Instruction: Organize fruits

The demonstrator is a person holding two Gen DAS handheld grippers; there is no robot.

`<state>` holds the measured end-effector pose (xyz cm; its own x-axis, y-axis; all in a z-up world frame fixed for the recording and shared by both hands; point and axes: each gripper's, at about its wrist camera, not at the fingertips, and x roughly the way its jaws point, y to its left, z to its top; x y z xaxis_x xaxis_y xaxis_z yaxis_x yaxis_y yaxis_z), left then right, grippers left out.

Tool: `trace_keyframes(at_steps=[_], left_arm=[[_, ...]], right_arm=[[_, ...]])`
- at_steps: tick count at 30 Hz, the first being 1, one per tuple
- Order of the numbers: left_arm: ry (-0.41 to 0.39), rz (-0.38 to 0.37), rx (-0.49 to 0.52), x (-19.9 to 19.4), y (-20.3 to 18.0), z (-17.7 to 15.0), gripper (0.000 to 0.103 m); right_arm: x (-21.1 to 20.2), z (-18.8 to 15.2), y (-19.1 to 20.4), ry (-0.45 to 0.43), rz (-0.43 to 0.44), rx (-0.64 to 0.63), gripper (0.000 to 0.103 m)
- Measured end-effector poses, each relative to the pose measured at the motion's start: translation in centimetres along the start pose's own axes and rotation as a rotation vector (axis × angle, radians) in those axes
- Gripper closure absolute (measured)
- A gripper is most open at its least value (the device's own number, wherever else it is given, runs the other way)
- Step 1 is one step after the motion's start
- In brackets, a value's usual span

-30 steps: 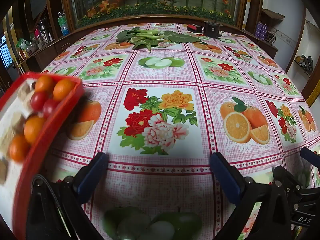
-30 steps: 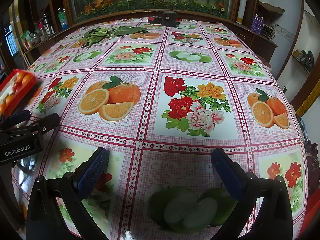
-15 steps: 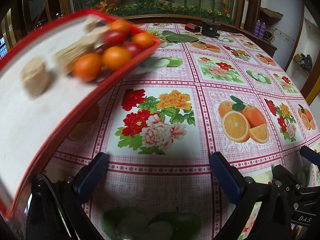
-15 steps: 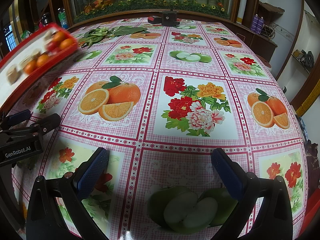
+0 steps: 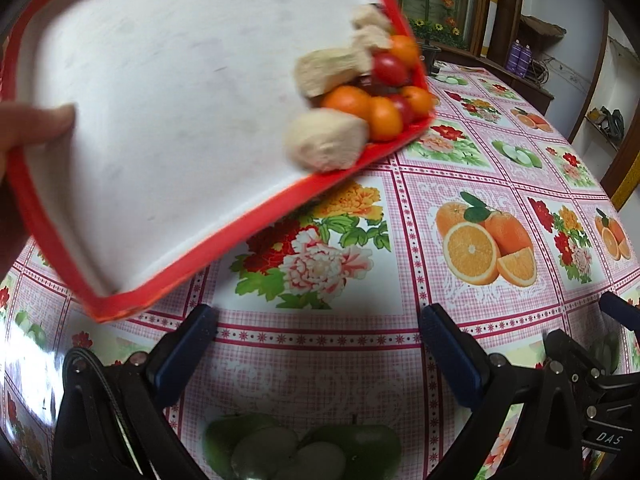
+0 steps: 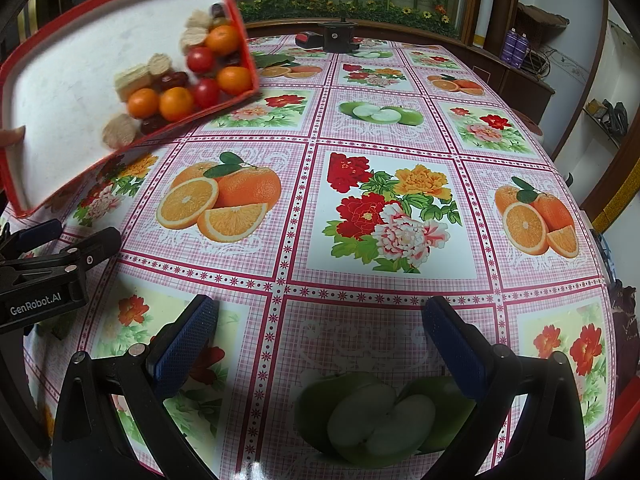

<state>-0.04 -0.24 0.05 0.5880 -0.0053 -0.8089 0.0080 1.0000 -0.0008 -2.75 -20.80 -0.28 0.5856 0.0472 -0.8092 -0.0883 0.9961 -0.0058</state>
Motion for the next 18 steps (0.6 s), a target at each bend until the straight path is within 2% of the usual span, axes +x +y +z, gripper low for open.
trace_keyframes(at_steps=[18], left_arm=[[0.001,0.000,0.000,0.06,0.00,0.04,0.000]], right_arm=[[0.01,-0.11,-0.03,0.001,0.000,0.000,0.000]])
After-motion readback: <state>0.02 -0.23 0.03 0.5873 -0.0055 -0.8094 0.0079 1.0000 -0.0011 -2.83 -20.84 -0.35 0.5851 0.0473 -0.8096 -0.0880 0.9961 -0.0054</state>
